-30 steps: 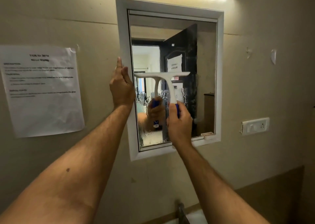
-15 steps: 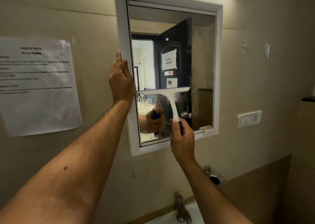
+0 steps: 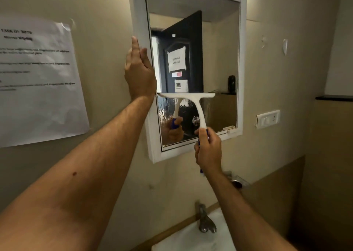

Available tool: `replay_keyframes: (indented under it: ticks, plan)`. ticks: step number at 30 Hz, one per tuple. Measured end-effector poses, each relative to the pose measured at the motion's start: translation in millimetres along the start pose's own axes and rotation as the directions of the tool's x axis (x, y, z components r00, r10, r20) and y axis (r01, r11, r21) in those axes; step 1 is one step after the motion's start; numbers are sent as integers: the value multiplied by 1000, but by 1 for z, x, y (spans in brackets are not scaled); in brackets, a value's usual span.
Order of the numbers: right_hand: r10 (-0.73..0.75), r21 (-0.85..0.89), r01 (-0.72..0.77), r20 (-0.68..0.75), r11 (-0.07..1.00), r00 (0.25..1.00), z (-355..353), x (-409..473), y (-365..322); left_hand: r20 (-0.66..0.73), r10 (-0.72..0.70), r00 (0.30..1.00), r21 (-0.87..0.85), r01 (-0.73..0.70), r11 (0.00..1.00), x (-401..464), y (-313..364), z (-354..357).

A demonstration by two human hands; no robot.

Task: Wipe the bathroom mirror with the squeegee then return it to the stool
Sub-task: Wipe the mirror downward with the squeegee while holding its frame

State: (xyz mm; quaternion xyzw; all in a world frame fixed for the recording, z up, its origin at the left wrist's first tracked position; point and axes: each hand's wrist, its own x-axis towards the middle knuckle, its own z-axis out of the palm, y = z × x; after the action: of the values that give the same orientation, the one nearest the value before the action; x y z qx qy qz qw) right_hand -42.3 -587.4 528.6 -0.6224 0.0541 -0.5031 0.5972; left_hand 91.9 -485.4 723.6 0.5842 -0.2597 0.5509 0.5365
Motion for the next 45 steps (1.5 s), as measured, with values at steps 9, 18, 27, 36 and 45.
replay_keyframes:
  ticks: [9,18,27,36,45]
  plan:
    - [-27,-160,28,5,987,1000,6,29,-28,12,-22,1000,-24,23,999,-12,0,-2]
    - [-35,-173,48,76,984,997,-30,-4,25,-20,-18,1000,6,18,1000,-7,9,2]
    - [-69,-182,88,107,979,992,-1,50,-64,-15,7,1000,44,-6,999,-5,12,-5]
    - [-33,-170,55,128,984,991,-33,-14,20,-27,-13,1000,65,14,998,-10,18,-3]
    - [-108,-148,118,71,982,992,-5,57,-43,-12,-13,1000,36,13,999,-6,14,-2]
